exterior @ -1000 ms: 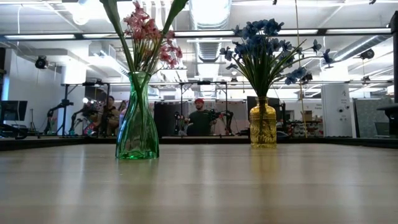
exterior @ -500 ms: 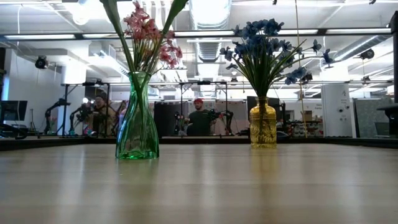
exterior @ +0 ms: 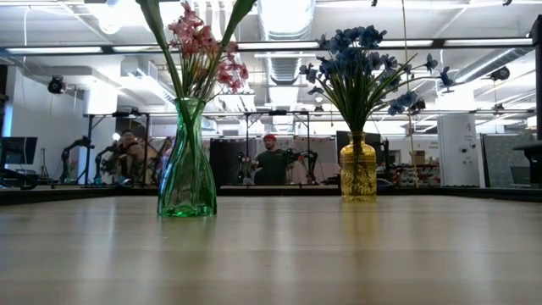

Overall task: Sort flowers into vase by color
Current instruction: Put the pink flowers into the pink vase

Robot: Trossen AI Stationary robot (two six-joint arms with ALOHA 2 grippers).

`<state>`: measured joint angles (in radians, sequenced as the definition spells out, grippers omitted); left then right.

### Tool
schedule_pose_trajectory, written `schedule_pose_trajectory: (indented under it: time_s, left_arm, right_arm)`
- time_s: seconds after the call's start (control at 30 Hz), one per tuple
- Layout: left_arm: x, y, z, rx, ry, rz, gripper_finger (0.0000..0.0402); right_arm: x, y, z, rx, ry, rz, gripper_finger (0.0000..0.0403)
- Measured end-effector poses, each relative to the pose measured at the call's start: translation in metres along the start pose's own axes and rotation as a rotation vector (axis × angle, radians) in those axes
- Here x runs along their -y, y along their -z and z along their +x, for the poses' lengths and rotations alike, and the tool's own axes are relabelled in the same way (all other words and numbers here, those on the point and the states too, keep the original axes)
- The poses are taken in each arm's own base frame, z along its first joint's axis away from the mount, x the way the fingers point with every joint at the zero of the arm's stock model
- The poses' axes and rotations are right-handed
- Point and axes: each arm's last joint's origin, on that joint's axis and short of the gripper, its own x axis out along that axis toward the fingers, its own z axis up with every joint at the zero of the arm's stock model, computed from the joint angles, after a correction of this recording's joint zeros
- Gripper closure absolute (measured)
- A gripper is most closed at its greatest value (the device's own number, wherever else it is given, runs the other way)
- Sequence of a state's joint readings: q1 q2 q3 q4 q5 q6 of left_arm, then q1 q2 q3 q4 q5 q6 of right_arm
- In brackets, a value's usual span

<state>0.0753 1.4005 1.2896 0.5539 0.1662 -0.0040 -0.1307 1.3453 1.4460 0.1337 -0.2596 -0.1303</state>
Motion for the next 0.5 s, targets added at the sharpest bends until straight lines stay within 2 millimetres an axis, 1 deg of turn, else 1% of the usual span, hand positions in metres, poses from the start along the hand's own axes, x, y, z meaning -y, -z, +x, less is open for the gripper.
schedule_pose_trajectory:
  time_s: [0.13,0.27,0.37,0.5]
  left_arm:
    - [0.002,-0.009,-0.007,-0.034,0.006,-0.001,0.0400]
    - [0.003,-0.016,-0.017,-0.106,0.005,-0.012,0.0400]
    - [0.005,-0.027,-0.030,-0.165,-0.005,-0.019,0.0401]
    - [0.009,-0.039,-0.052,-0.291,-0.079,-0.026,0.0401]
  right_arm:
    - [0.000,-0.001,0.000,0.002,0.007,-0.002,0.0269]
    - [0.000,0.000,0.000,-0.003,0.010,0.000,0.0248]
    - [0.001,0.000,-0.002,-0.029,0.046,0.000,0.0236]
    - [0.002,0.002,-0.003,-0.055,0.075,-0.010,0.0226]
